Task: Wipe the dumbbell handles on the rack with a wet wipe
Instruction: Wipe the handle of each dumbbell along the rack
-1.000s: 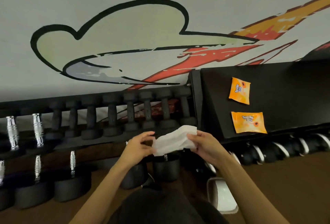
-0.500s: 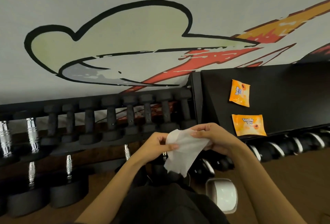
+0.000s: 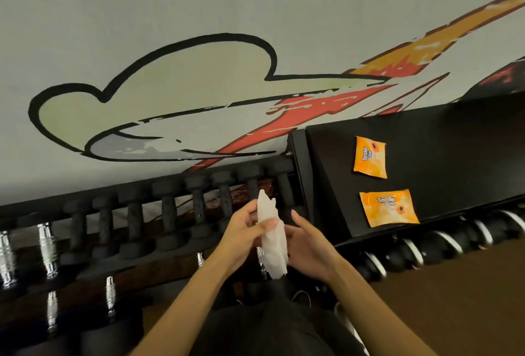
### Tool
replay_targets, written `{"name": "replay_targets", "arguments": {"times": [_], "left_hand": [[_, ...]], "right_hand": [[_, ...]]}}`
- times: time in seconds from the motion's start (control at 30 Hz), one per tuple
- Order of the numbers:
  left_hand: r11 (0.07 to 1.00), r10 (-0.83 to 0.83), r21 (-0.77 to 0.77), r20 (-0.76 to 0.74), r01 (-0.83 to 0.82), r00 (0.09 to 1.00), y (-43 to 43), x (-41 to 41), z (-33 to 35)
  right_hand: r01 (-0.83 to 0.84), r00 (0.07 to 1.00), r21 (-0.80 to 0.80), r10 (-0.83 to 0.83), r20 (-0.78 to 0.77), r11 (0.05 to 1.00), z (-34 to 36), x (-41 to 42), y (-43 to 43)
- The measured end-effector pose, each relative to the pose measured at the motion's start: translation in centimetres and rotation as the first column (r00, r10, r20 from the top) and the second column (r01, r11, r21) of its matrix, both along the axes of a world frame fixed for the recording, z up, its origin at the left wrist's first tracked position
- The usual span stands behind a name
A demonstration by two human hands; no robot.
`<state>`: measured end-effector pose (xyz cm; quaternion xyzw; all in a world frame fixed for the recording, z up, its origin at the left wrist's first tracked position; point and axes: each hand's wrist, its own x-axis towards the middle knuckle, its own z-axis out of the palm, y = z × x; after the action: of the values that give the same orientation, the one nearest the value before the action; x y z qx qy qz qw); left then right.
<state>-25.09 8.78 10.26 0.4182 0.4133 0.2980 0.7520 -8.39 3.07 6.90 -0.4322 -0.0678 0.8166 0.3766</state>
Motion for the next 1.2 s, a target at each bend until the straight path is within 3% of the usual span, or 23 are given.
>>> {"name": "replay_targets", "arguments": {"times": [0.1,0.23,0.37,0.57,0.63,0.77,0.9,1.2], "left_hand": [[0.999,0.038,-0.004,-0.011,-0.038,0.999,0.2,-0.4,-0.5],[0.991,0.135,-0.004,-0.079,-0.136,0.988,0.5,-0.7,-1.1],[0.982,0.189,0.015,-0.184,-0.19,0.965,0.6,-0.9,-1.8],[0.999,-0.033,-0.044,-0.256,0.022,0.966,0.8,-1.2,-2.2],[0.999,-0.028,-0.038,-0.286,0.018,0.958,0.5,-1.2,-2.2],[0.998,0.038,-0.05,-0.203,-0.049,0.978,0.3,-1.0,-2.5],[0.969,0.051,-0.245,0.022,-0.044,0.998,0.0,-0.2,-2.4],[0.966,0.076,-0.239,-0.121,-0.103,0.99,-0.6,1.3,-3.1]], "right_hand": [[0.01,0.999,0.134,-0.005,-0.037,0.991,0.5,0.4,0.3],[0.136,0.99,0.116,-0.14,0.022,0.984,1.2,1.9,1.6],[0.113,0.98,0.143,-0.134,0.148,0.983,2.2,2.9,2.1],[0.074,0.941,0.207,-0.137,0.308,0.976,2.9,4.7,2.6],[0.06,0.927,0.199,-0.129,0.353,0.978,2.7,5.0,2.4],[0.113,0.918,0.16,-0.164,0.361,0.981,1.9,5.6,2.0],[0.148,0.908,0.133,-0.187,0.375,0.98,1.3,6.3,1.7],[0.199,0.88,0.184,-0.258,0.399,0.963,1.8,7.8,2.1]]}}
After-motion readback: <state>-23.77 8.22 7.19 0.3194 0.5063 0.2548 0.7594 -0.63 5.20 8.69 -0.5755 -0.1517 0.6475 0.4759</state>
